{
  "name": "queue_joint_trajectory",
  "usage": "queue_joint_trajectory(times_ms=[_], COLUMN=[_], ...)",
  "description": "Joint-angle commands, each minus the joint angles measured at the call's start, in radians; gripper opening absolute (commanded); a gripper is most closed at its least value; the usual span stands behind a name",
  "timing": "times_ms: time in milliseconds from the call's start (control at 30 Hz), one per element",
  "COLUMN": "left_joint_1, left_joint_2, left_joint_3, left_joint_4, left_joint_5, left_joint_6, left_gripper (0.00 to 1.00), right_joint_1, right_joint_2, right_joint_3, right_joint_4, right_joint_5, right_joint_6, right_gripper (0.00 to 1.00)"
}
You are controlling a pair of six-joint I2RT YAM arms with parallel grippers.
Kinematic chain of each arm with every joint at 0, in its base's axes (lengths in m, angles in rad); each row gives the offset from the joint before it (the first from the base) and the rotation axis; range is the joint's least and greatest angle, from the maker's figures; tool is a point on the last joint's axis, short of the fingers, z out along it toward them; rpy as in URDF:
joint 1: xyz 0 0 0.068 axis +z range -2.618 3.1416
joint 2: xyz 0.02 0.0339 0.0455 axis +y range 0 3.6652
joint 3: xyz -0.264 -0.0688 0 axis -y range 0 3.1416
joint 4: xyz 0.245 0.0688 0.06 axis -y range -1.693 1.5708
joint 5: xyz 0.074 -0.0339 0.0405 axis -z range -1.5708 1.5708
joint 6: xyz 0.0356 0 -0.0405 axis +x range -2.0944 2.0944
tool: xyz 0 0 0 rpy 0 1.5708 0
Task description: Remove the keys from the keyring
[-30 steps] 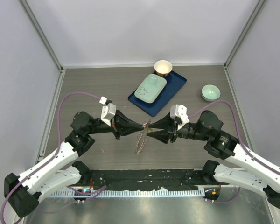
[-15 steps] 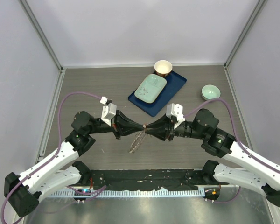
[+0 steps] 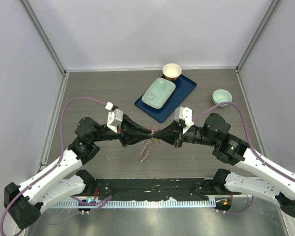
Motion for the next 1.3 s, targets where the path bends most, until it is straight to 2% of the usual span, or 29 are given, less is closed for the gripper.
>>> queue_joint_trajectory(times_ms=[0,100,233,400,467,567,700,967,1100,1267], left_joint_1=[-0.005,-0.003,-0.003,-0.003,-0.003,-0.003,-0.003,-0.005,-0.003,-0.003], left_joint_2=[-0.062,-0.121,-0.136,-0.067,-0.029,0.006,0.059,0.043,0.036,0.062], left_joint_3=[0.085,0.145,0.225,0.326,0.355,0.377,0.375,0.334,0.343,0.361], left_joint_4=[-0.178,-0.353,-0.537,-0.734,-0.777,-0.783,-0.719,-0.579,-0.573,-0.571], left_joint_5=[-0.083,-0.189,-0.234,-0.143,-0.059,0.074,0.214,0.253,0.259,0.289], left_joint_6=[0.147,0.27,0.42,0.536,0.559,0.545,0.482,0.395,0.387,0.365], left_gripper=[0.34,0.49,0.55,0.62,0.63,0.63,0.57,0.56,0.5,0.48], right_joint_1=[0.0,0.0,0.002,0.0,0.0,0.0,0.0,-0.001,0.002,0.0], right_joint_2=[-0.02,-0.017,-0.019,-0.008,0.006,0.022,0.047,0.076,0.088,0.095], right_joint_3=[0.101,0.144,0.178,0.222,0.242,0.26,0.271,0.264,0.261,0.264], right_joint_4=[-0.057,-0.155,-0.233,-0.278,-0.286,-0.29,-0.29,-0.289,-0.292,-0.295], right_joint_5=[0.001,-0.04,-0.1,-0.195,-0.217,-0.275,-0.317,-0.35,-0.361,-0.363], right_joint_6=[-0.044,-0.088,-0.113,-0.122,-0.117,-0.11,-0.099,-0.1,-0.105,-0.105], right_gripper=[0.01,0.01,0.01,0.01,0.01,0.01,0.01,0.01,0.01,0.01])
